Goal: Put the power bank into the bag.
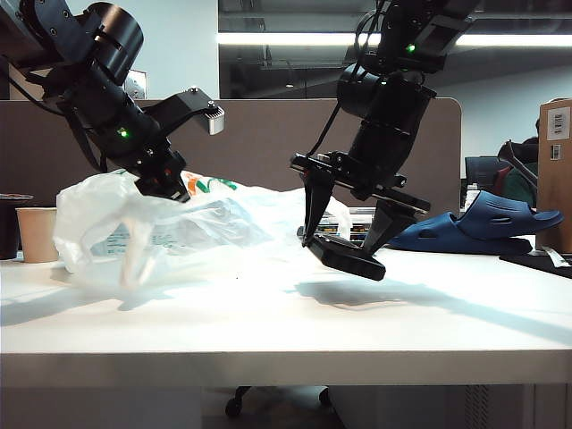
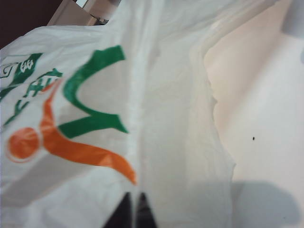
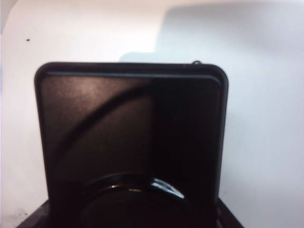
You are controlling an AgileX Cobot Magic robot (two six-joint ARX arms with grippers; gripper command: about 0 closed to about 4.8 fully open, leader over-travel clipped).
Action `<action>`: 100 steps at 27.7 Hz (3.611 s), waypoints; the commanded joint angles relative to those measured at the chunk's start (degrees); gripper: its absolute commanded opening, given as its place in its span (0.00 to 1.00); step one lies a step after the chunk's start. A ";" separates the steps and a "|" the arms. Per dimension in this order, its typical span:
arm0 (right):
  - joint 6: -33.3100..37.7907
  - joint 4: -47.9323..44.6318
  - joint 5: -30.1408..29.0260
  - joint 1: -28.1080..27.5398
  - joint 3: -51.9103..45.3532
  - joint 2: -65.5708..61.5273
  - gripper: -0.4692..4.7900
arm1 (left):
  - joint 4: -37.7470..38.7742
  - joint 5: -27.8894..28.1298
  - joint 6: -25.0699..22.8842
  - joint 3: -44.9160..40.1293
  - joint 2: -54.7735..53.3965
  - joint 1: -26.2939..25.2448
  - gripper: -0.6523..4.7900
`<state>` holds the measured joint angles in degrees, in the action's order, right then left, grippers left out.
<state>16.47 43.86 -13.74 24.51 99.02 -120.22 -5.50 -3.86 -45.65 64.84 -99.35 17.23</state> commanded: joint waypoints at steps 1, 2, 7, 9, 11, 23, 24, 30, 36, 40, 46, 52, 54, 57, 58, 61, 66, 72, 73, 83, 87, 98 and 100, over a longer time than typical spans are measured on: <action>0.04 -1.57 -1.75 0.15 0.46 0.61 0.48 | -1.07 0.00 -0.24 0.17 0.15 0.02 0.11; 0.04 -1.75 -2.10 0.15 0.46 0.61 0.48 | -1.07 0.00 -0.22 0.17 0.20 0.02 0.11; 0.07 -5.35 -6.80 1.68 0.46 0.59 0.46 | -1.01 -2.71 0.61 0.20 2.93 0.17 0.11; 0.31 -7.06 -7.13 2.25 0.48 0.59 0.46 | -0.98 -4.15 1.95 0.20 3.76 0.17 0.11; 1.73 -9.40 -7.56 2.64 0.48 0.59 0.46 | -0.79 -6.69 3.82 0.20 5.22 0.17 0.11; 3.28 -13.66 -9.55 2.73 0.48 0.59 0.46 | 4.20 -15.91 8.76 0.28 8.48 0.20 0.11; 3.28 -13.70 -9.55 2.73 0.48 0.59 0.46 | 5.49 -15.93 7.85 0.28 8.48 0.22 0.13; 3.30 -13.70 -9.57 2.75 0.48 0.59 0.46 | 6.99 -12.57 0.50 0.28 8.20 2.03 0.74; 3.26 -13.55 -10.01 2.89 0.48 0.59 0.46 | 2.93 -5.84 -2.56 0.28 5.46 2.38 0.76; 3.28 -13.44 -10.62 2.99 0.46 0.59 0.46 | 1.95 -4.22 -2.62 0.28 2.91 2.36 0.76; 3.23 -12.61 -10.60 2.99 0.46 0.59 0.46 | 0.46 1.86 -5.60 0.28 0.48 2.38 0.76; 3.26 -12.63 -10.60 2.99 0.46 0.59 0.46 | -4.13 4.72 -5.92 0.28 -0.15 2.34 0.76; 3.26 -12.61 -10.58 2.99 0.46 0.59 0.46 | -4.42 4.68 -6.43 0.31 -0.70 2.36 0.76; 3.26 -12.61 -10.60 2.99 0.46 0.59 0.46 | -4.35 5.16 -6.45 0.31 -2.38 2.36 0.75; 3.26 -12.55 -10.60 2.99 0.46 0.59 0.46 | -4.39 6.25 -6.43 0.31 -2.71 2.36 0.69; 3.26 -12.35 -10.62 2.99 0.46 0.59 0.46 | -5.66 8.76 -6.45 0.31 -2.80 2.36 0.38; 3.26 -12.37 -10.62 2.99 0.46 0.59 0.46 | -8.20 10.29 -6.45 0.31 -2.80 2.36 0.32; 3.26 -12.46 -10.84 3.04 0.46 0.59 0.46 | -8.37 9.99 -6.08 0.31 -2.71 2.36 0.11; 3.26 -12.59 -10.84 3.04 0.46 0.59 0.46 | -8.37 9.42 -5.92 0.33 -2.64 2.47 0.11; 3.28 -15.15 -11.89 3.04 0.46 0.59 0.46 | -6.71 3.52 1.05 0.37 0.81 5.53 0.11; 3.28 -17.40 -11.87 3.04 0.46 0.59 0.46 | -5.01 -0.52 3.34 0.39 2.60 5.73 0.11; 2.80 -20.72 -11.93 3.02 0.46 0.50 0.46 | -4.85 -16.33 12.09 0.39 8.39 5.70 0.11; 2.82 -22.38 -11.96 3.04 0.46 0.50 0.46 | -4.87 -18.95 12.44 0.39 9.35 5.73 0.11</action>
<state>19.46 25.50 -24.88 27.40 99.00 -120.25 -9.63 -19.55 -33.93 64.99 -90.91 22.92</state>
